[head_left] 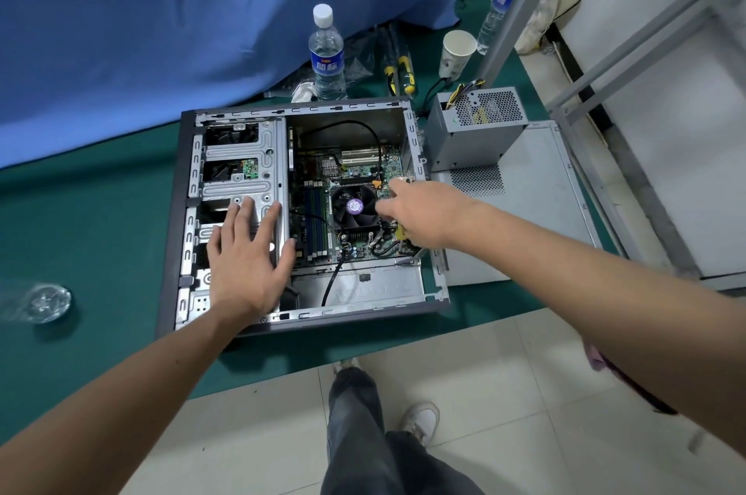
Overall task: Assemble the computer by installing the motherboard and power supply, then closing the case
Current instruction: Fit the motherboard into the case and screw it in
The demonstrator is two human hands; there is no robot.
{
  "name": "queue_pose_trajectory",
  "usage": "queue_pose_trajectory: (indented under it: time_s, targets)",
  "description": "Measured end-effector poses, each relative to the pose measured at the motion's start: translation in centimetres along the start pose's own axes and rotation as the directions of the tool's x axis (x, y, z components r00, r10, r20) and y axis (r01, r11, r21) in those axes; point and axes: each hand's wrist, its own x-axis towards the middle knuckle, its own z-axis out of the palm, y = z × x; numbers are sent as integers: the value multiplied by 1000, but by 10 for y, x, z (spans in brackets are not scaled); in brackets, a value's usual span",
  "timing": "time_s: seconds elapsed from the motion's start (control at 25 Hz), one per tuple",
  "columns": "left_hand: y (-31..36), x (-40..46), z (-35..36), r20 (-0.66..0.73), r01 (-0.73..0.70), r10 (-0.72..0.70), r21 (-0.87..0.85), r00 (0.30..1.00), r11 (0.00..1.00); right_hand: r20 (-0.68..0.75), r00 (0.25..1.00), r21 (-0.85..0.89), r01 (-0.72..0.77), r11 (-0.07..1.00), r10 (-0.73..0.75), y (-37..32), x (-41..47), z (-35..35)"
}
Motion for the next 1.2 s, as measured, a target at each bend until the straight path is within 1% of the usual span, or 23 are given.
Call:
queue_pose_trajectory:
  time_s: [0.04, 0.12, 0.16, 0.24, 0.32, 0.36, 0.4, 0.48, 0.52, 0.56, 0.6, 0.64, 0.68, 0.72, 0.8, 0.84, 0.92, 0.96, 1.0, 1.08, 1.12, 1.2]
  targets:
    - [0, 0, 0, 0, 0, 0, -3, 1000, 1000, -44, 999, -56, -15, 998, 12, -1, -2, 3]
    - [0, 0, 0, 1, 3, -3, -10, 1000, 1000, -123, 987, -100, -116, 988, 103, -8, -4, 11]
    - [1, 0, -1, 1, 5, -5, -12, 1000, 1000, -111, 983, -79, -157, 984, 148, -12, -5, 13]
    - [0, 0, -1, 2, 8, -8, -11, 1000, 1000, -46, 983, 20, -177, 984, 178, -15, -1, 11]
    - [0, -1, -1, 4, 7, -7, -6, 1000, 1000, 33, 992, 113, -122, 986, 119, -9, 4, 1]
    - [0, -1, -1, 4, 5, -5, -5, 1000, 1000, 33, 996, 103, -86, 991, 83, -8, 4, -1]
    - [0, 0, -1, 3, 4, -4, -6, 1000, 1000, -7, 997, 57, -70, 996, 70, -8, 4, -1]
    - [-1, 0, -2, -3, 5, -5, -12, 1000, 1000, -118, 981, -22, -156, 987, 153, -9, 1, 7]
    - [0, 0, -1, -4, 4, -4, -15, 1000, 1000, -140, 970, -33, -207, 978, 201, -9, 0, 10]
    - [1, 0, -1, -3, 3, -3, -15, 1000, 1000, -121, 968, -8, -222, 975, 219, -10, -1, 11]
    - [1, -1, -1, 0, 2, -2, -12, 1000, 1000, -69, 972, 47, -222, 974, 225, -10, 0, 10]
    - [2, -1, -1, 1, 3, -3, -10, 1000, 1000, -17, 978, 110, -207, 972, 210, -8, 0, 8]
    - [2, -1, -1, 1, 5, -5, -10, 1000, 1000, 31, 986, 136, -167, 976, 165, -6, 0, 3]
    - [2, 0, -2, -1, 6, -6, -11, 1000, 1000, 45, 992, 152, -122, 981, 117, -2, 1, -2]
    - [1, 0, -2, -2, 5, -5, -7, 1000, 1000, 36, 998, 32, -48, 998, 47, -2, 0, -8]
    - [1, -1, -1, -2, 4, -4, -6, 1000, 1000, 17, 999, -43, -46, 998, 47, -4, -1, -8]
    - [1, -1, 0, -5, 2, -2, -13, 1000, 1000, -50, 994, -112, -102, 988, 97, -6, -1, -4]
    - [1, -1, 0, -10, 0, -1, -15, 1000, 1000, -40, 992, -125, -125, 984, 121, -8, -2, -2]
    - [1, -1, 0, -17, -2, 2, -14, 1000, 1000, -7, 991, -112, -130, 985, 130, -7, -1, -1]
    - [0, 0, 1, -26, -7, 7, -15, 1000, 1000, 69, 992, -12, -104, 994, 105, -3, -1, -4]
    - [0, 1, 1, -26, -9, 9, -14, 1000, 1000, 111, 991, 15, -72, 997, 70, 0, -1, -8]
    - [-1, 1, 2, -27, -8, 8, -3, 1000, 1000, 135, 991, 34, 21, 999, -26, 1, -2, -13]
